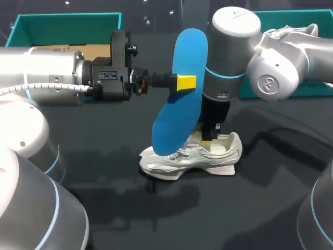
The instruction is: Take the shoe out of the shoebox, open the shoe tongue, remove and reinsert the insole, then place the shoe into the shoebox
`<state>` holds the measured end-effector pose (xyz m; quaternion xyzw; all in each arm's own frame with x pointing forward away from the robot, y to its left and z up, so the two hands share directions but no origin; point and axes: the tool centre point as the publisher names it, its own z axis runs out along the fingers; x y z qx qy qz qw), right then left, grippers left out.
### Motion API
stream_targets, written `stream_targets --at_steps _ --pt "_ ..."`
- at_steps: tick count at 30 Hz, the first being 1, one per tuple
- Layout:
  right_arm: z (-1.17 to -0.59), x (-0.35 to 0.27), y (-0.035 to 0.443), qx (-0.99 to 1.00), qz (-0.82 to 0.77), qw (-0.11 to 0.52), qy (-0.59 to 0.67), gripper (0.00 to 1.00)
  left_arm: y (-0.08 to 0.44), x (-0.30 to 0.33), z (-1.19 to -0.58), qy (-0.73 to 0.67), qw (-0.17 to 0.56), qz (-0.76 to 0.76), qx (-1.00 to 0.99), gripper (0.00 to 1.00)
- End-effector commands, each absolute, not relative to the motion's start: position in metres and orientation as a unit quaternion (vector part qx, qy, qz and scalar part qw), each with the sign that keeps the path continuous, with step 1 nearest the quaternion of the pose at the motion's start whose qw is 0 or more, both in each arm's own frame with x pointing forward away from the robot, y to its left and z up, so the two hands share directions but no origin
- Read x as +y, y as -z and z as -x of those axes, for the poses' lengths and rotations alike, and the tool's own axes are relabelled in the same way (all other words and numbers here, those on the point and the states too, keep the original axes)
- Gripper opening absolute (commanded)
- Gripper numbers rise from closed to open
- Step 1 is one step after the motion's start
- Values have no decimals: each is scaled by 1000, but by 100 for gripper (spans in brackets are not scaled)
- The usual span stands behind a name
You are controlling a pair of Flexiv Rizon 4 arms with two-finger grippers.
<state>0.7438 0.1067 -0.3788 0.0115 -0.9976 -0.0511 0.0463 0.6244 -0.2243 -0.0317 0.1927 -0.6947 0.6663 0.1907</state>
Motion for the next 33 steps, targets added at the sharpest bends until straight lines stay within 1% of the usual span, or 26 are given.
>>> stream_targets --at_steps 1,8,12,21,33 --pt "-742 110 376 -998 -10 49 47 0 33 -227 -624 -667 190 -193 -694 0" --pt "-734 105 359 -996 34 63 51 0 33 -227 -624 -667 190 -193 -694 0" --pt "-731 103 351 -989 114 74 61 0 33 -227 -624 -667 190 -193 -694 0" --pt "-721 110 336 -938 323 75 102 0 33 -227 -624 -667 190 -193 -694 0" --pt "-718 111 333 -939 317 76 110 0 33 -227 -624 -667 190 -193 -694 0"
